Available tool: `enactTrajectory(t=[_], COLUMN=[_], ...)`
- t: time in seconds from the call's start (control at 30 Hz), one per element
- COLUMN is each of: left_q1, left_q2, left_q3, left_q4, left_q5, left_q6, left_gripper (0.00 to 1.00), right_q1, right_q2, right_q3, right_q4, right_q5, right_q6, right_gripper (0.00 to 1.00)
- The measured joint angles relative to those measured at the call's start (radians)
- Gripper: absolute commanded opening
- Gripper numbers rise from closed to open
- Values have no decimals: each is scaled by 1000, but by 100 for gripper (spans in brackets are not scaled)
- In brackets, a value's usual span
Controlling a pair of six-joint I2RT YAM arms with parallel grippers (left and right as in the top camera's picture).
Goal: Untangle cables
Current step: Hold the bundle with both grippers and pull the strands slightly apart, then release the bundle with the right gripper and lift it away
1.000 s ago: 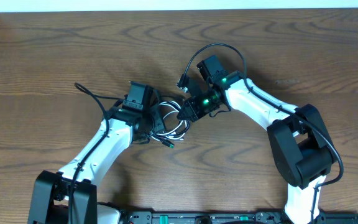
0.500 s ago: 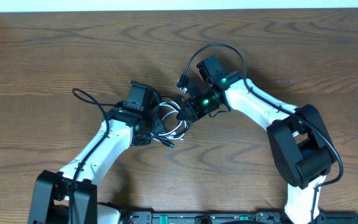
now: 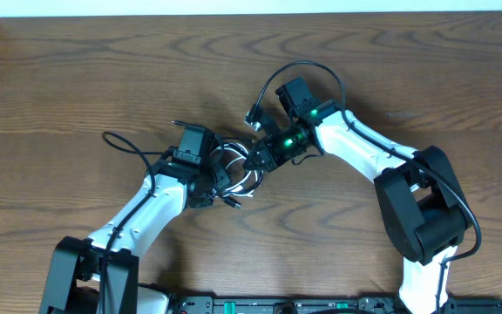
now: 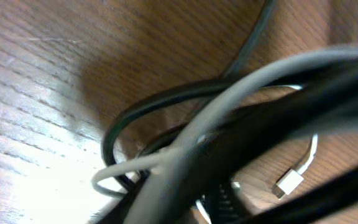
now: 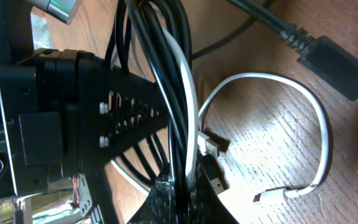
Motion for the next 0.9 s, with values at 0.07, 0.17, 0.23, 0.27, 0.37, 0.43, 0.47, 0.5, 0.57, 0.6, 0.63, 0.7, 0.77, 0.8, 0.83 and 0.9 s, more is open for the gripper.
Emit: enactTrajectory(t=[0.07,0.17,0.23,0.27,0.37,0.43,0.47,0.5,0.57,0.6,0.63,0.7,0.77,0.8,0.83,0.9], left_q1=[7,23,36,42,64,72,75,76,76,76,76,77,84,86,87,87], left_q2=[0,-2,-12,-20,-60,-84,-92,-97,-101,-101,-101,-101,-101,-101,-101,-101], left_q3=[-1,-1,-1,-1,-1,-1,-1,-1,-1,-1,-1,-1,-4,-4,-4,-4], left_q4=[0,-10,-31,-40,-76,-97,-111,-121,-135,-139,-144,-171,-195,-200,-204,-216], left_q5=[-2,0,3,3,3,-2,-8,-15,-27,-31,-35,-69,-107,-125,-141,-165], left_q6=[15,40,63,74,110,124,131,135,140,141,142,145,145,145,146,149], left_gripper=[8,7,8,7,8,8,8,8,8,8,8,8,8,8,8,8], right_q1=[0,4,11,13,16,16,17,18,24,29,33,36,24,18,12,5], right_q2=[0,0,0,0,0,0,0,0,0,0,0,0,0,0,0,0], right_q3=[0,0,0,0,0,0,0,0,0,0,0,0,0,0,0,0], right_q4=[-2,-7,-8,-8,-8,-12,-15,-17,-24,-29,-34,-46,-55,-60,-64,-70], right_q5=[2,9,11,12,34,72,99,121,183,220,250,356,462,504,548,617], right_q6=[-3,-3,-3,-4,-4,-3,-1,2,18,28,36,55,75,80,87,95], right_gripper=[1,1,1,1,1,1,1,1,1,1,1,1,1,1,1,1])
